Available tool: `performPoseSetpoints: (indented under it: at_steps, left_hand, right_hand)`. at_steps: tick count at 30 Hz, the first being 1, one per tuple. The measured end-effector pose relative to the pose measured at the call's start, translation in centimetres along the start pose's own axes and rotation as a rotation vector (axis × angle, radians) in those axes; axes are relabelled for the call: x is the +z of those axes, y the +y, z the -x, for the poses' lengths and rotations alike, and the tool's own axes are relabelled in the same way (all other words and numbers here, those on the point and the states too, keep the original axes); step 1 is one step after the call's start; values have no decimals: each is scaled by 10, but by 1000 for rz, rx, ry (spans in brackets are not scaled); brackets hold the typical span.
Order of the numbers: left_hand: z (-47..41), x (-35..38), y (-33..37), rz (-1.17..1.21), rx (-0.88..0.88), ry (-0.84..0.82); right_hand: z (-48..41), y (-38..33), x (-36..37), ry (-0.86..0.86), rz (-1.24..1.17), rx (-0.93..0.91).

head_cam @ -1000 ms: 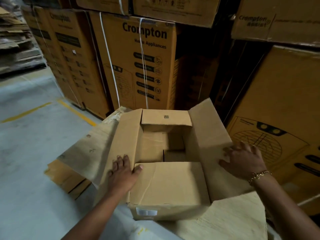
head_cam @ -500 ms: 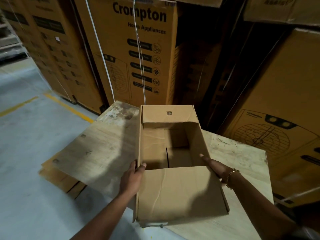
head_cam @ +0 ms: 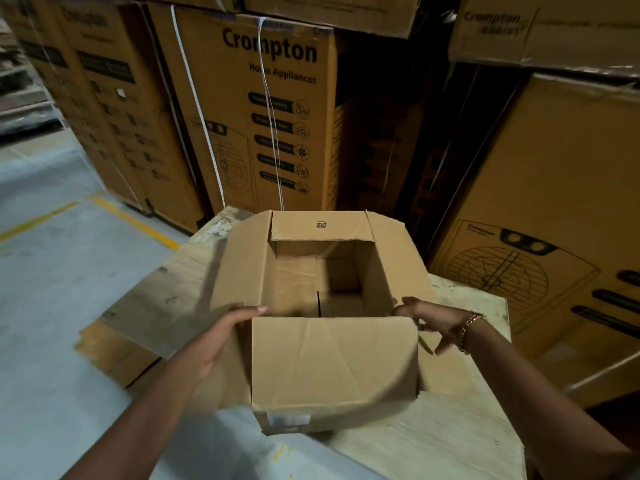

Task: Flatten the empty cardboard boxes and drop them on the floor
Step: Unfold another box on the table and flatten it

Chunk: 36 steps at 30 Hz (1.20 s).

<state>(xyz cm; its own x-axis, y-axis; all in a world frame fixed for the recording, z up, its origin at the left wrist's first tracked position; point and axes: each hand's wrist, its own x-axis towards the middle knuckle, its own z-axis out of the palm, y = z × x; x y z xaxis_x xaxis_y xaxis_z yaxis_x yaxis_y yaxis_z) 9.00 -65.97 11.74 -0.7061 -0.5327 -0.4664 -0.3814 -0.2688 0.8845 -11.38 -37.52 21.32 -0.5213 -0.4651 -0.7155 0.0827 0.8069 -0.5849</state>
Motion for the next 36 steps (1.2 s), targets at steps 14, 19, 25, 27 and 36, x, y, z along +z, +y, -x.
performPoseSetpoints:
  at_steps: [14, 19, 25, 27, 36]
  left_hand:
    - [88, 7, -51, -540, 14, -327]
    - [82, 33, -80, -1027, 98, -102]
    - [73, 45, -98, -1005, 220, 122]
    - [67, 49, -99, -1001, 240, 184]
    - [52, 34, -86, -1089, 214, 167]
  right_hand:
    - [-12, 102, 47, 93, 459, -216]
    - [-21, 113, 69, 211, 478, -197]
    - [-38, 119, 71, 222, 281, -236]
    - [-44, 121, 72, 252, 274, -258]
    - [-57, 111, 80, 307, 332, -270]
